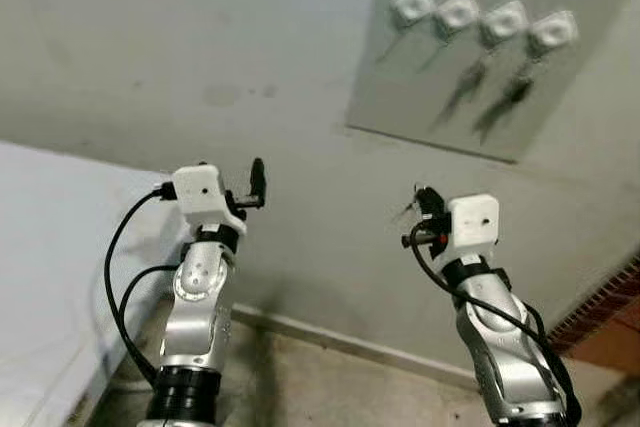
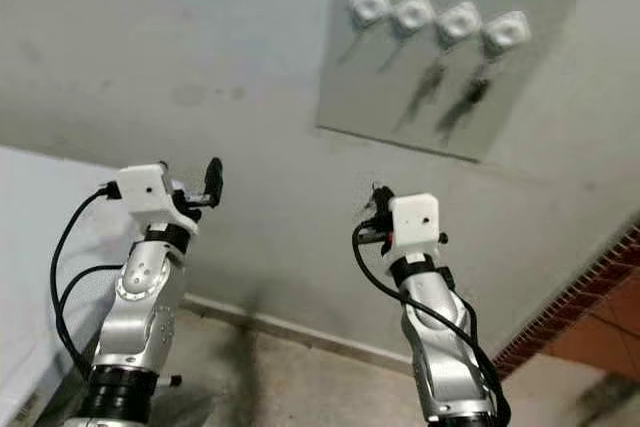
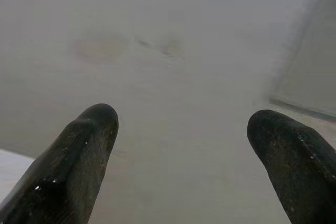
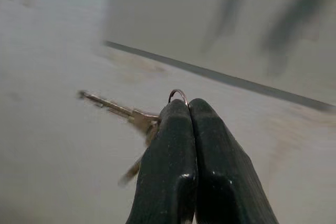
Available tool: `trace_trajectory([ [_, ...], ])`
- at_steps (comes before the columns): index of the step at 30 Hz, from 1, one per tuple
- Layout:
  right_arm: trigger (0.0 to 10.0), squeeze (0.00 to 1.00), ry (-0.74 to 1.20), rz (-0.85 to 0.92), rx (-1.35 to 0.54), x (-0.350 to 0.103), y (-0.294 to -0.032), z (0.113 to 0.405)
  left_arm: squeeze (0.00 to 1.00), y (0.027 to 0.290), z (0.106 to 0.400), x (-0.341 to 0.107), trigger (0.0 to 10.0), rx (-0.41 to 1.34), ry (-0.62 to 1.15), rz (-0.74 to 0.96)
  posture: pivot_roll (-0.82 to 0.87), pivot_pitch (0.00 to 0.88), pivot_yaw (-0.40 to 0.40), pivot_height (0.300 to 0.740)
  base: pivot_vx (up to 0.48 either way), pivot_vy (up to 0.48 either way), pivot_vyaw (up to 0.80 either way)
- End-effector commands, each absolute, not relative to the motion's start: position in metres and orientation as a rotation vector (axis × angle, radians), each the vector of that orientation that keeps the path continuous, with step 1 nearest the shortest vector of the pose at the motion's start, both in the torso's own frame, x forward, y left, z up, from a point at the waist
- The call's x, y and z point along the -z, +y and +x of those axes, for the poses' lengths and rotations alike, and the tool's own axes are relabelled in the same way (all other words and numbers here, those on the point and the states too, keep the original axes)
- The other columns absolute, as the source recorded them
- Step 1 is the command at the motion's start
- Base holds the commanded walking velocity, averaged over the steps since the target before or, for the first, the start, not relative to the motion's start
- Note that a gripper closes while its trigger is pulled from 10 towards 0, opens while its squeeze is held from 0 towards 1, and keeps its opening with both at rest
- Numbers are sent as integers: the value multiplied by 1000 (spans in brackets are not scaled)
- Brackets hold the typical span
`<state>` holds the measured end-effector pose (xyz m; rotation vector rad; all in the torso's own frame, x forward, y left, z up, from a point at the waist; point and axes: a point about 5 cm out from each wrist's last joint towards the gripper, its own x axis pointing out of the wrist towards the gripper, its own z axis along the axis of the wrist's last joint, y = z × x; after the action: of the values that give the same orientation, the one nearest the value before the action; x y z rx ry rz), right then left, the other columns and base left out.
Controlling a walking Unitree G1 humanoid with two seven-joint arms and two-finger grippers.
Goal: Hang keys on a hook
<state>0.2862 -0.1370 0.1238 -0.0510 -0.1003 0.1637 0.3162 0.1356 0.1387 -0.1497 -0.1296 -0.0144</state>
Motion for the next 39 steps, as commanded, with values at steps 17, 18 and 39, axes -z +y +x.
trace_trajectory([
  [17, 10000, 0, -136, -49, -145, -133, -144, 288, 0, 117, 309, -134, 10000, 59, -55, -163, -21, 0, -85, 740, 0, 0, -40],
  [18, 10000, 0, -135, -50, -144, -133, -144, 288, 0, 117, 309, -133, 10000, 61, -49, -153, -22, 0, -84, 740, 0, 0, 0],
  [39, 10000, 0, -151, -15, -142, -130, -135, 285, 0, 120, 308, -141, 10000, 81, -64, -100, -24, 0, -19, 740, 0, 0, 0],
])
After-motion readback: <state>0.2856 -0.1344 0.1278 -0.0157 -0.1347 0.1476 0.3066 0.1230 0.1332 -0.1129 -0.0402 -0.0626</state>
